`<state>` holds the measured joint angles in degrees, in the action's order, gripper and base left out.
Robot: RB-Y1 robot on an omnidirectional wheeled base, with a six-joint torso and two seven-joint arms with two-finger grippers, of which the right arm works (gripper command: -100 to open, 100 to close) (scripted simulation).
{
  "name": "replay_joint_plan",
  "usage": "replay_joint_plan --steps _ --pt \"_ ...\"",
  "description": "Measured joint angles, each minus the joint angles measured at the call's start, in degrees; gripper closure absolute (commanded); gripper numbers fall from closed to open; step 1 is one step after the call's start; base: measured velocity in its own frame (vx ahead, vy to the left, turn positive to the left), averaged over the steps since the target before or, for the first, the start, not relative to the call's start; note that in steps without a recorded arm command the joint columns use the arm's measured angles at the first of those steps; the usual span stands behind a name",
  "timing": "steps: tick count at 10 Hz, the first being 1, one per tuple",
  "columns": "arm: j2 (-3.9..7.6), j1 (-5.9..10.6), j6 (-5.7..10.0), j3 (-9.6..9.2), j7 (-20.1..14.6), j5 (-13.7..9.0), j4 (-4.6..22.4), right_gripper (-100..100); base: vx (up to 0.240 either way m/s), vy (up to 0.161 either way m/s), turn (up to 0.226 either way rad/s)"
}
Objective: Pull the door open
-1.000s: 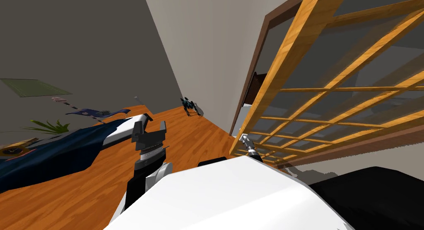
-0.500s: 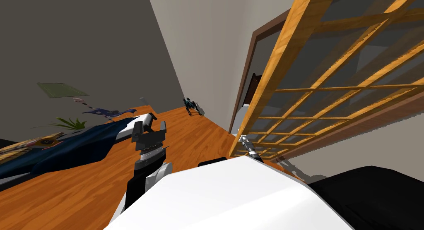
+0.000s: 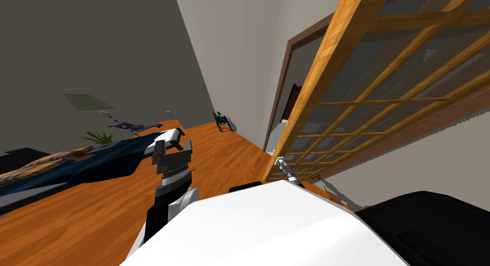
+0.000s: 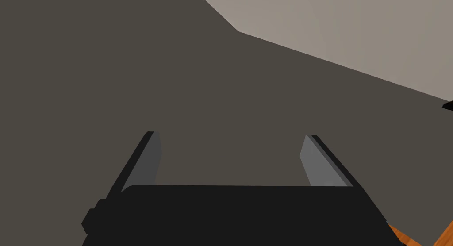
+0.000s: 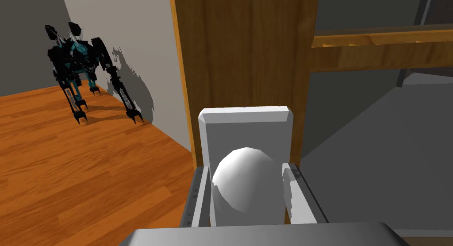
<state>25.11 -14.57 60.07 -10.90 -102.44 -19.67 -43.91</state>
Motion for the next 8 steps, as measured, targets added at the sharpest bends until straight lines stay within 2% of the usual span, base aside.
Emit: replay_joint_plan --steps 1,3,5,8 --pt "0.34 -0.67 0.48 -0.62 -0.4 0.5 -0.5 100 -0.184 -0.029 0.032" --pt "0.92 -0.96 2.12 -1.73 -1.3 1.4 0.1 100 -0.143 -0.020 0.014" --pt "1.11 -1.14 2.45 -1.97 -1.6 1.6 0.4 100 -0.176 -0.041 0.125" --pt "1.44 -1.04 3.94 -2.68 -2.3 2.2 1.4 100 -0.180 -0.061 0.120"
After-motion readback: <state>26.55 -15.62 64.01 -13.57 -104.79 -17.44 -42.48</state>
